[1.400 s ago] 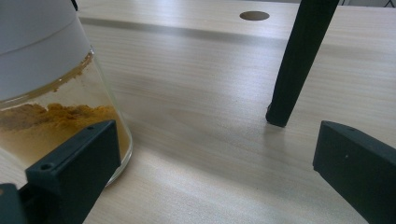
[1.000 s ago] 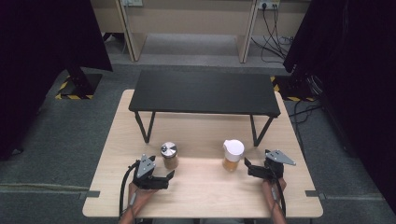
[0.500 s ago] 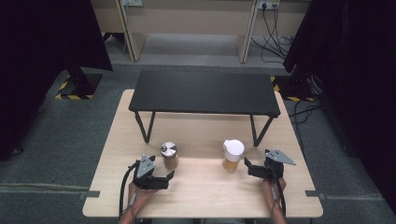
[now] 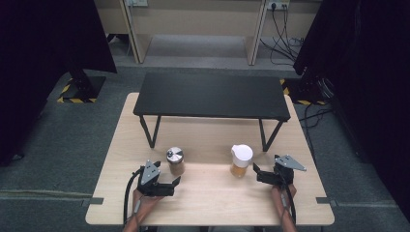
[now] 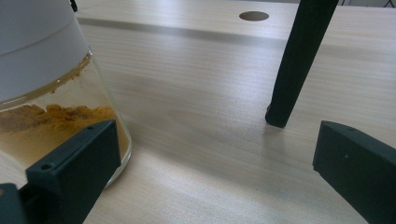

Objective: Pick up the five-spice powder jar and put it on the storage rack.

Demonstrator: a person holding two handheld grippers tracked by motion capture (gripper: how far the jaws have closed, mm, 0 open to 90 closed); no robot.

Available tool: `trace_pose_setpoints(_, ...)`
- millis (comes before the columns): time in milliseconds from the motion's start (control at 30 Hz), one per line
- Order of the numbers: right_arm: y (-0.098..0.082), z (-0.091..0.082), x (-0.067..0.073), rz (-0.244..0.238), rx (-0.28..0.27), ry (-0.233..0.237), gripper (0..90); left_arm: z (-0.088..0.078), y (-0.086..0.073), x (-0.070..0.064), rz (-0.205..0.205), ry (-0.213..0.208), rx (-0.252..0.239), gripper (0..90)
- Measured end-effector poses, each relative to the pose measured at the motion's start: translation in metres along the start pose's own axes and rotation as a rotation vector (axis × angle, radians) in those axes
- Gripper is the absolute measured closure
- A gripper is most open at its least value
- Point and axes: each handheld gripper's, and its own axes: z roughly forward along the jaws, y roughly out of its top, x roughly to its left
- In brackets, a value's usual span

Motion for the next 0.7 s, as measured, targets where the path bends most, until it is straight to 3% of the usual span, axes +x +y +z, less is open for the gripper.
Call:
trace_pose_setpoints(233, 0.0, 0.0, 0.0, 0.0, 0.0, 0.002, 0.8, 0.002, 0.001, 0.003, -0.023, -0.005, -0.005, 0.8)
trace_pose_setpoints(700, 0.0, 0.0, 0.0, -0.001, 0.001, 0.001, 0.8, 0.008, 0.012, -0.006, -0.018, 0.013, -0.014, 1.3)
